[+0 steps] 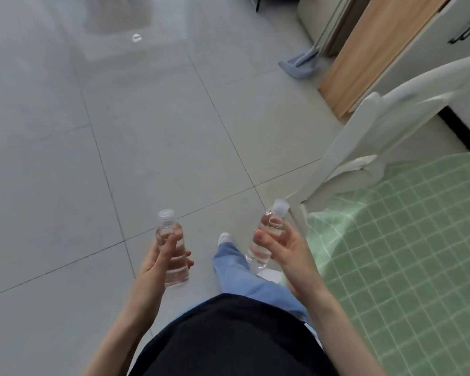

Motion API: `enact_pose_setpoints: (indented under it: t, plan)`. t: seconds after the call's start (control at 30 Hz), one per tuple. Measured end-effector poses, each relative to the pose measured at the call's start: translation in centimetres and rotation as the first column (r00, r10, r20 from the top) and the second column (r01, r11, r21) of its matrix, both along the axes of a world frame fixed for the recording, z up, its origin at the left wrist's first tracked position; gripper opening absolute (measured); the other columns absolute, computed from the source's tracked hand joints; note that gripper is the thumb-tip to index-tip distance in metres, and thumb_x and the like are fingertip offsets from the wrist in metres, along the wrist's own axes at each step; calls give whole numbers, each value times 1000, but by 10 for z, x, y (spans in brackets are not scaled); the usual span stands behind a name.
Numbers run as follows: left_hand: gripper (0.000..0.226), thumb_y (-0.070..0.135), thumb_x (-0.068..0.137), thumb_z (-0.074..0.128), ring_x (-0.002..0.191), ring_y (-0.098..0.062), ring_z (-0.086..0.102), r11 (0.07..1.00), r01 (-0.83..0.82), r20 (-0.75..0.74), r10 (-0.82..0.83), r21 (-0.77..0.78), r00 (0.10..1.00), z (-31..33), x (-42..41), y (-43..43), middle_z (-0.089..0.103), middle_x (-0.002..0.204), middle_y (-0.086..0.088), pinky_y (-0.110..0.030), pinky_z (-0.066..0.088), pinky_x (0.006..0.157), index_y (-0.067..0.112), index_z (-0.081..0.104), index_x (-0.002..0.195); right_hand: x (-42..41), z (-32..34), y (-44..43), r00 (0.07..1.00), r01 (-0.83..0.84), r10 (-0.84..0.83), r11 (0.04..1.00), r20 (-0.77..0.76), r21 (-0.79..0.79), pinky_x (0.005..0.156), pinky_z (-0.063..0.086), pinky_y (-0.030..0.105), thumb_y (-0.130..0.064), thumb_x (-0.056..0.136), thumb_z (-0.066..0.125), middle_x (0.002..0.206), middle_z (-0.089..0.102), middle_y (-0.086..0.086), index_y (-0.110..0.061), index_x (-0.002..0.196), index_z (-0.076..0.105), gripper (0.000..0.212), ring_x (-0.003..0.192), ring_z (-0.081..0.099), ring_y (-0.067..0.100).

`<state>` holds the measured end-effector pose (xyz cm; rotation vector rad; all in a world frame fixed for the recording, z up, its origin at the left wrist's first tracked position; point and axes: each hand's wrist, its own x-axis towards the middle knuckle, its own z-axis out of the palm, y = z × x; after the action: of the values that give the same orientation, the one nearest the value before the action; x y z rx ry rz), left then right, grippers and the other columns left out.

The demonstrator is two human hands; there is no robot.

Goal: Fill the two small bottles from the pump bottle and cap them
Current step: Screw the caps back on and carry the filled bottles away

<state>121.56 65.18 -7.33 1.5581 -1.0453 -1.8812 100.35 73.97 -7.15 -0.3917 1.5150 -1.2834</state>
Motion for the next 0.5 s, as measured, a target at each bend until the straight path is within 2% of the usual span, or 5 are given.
enact_pose_setpoints:
  t: [0.13,0.27,0.4,0.5]
  plan:
    - [50,63,68,63,73,-18,71,999,-33,-4,33,-7,999,12,-27,-43,72,81,0,-33,50,69,31,66,106,-34,6,-48,999,-33,32,999,-23,-20,72,50,15,-32,74,73,79,70,-13,-24,92,60,24,79,65,2]
    - [74,81,47,68,74,-16,71,999,-32,13,33,-33,999,22,-51,-86,72,80,3,-32,51,68,33,67,104,-60,10,-83,999,-38,37,999,-34,-34,68,49,9,-26,78,72,77,71,-15,-24,95,61,21,76,66,-1]
    - [60,76,56,67,72,-15,70,999,-32,-19,31,-39,999,24,-73,-127,69,85,-2,-32,51,67,35,68,99,-80,8,-116,998,-41,41,999,-39,-8,69,50,11,-30,77,72,77,70,-16,-25,97,61,24,76,65,-2]
    - [77,81,44,69,71,-14,70,999,-9,-15,9,-37,1000,21,-89,-167,72,80,2,-29,53,64,32,66,103,-93,2,-147,998,-13,14,1000,-53,24,71,51,15,-20,85,71,80,70,-15,-24,101,63,19,80,66,0]
